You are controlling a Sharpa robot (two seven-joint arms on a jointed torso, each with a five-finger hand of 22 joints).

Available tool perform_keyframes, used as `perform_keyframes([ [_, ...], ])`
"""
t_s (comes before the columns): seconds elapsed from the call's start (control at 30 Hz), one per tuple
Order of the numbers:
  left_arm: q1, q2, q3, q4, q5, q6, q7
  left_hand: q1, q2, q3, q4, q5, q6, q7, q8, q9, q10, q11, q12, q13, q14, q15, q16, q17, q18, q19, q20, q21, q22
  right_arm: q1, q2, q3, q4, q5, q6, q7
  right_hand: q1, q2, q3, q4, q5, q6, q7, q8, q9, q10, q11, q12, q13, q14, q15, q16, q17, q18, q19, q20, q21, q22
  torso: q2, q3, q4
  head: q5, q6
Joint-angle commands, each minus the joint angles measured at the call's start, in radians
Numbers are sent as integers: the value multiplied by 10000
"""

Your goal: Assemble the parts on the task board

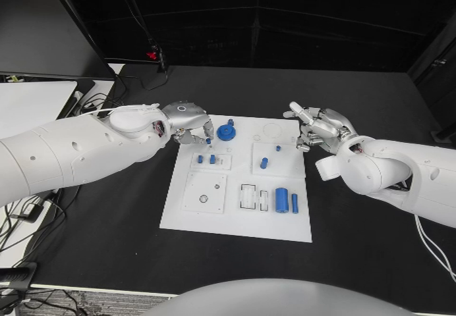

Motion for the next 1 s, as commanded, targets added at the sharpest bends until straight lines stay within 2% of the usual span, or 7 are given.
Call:
perform_keyframes([
  [0.03,5,20,6,-18,-31,263,-63,-92,9,29,33,36,180,225,-16,146,-49,41,-59,-11,1028,72,9,2635,-66,1026,-57,31,2634,11,-2,5,19,0,45,68,-7,99,-49,4,54,-81,988,60,-16,-49,-11,-63,1169,341,74,66,1903,37,-75,25,32,1100,-4,-6,8,-7,-13],
  [0.43,-79,135,6,-115,-30,406,-101,-98,5,34,31,36,172,222,-27,142,-68,36,-83,-12,1028,69,9,2635,-66,1026,-56,31,2634,11,15,5,24,0,54,63,-7,99,-49,4,54,-81,988,60,-16,-49,-11,-63,1169,341,74,66,1903,37,-75,25,32,1100,-3,0,4,25,-53],
  [1.0,-128,311,6,-291,-28,581,-75,-97,17,48,27,35,179,220,-30,142,-52,36,-90,-6,1028,67,9,2635,-66,1026,-56,31,2634,11,14,5,28,0,52,57,11,103,-48,2,85,-86,989,68,-18,-40,-11,-61,1174,342,75,66,1903,37,-78,26,37,1098,1,2,8,0,-82],
])
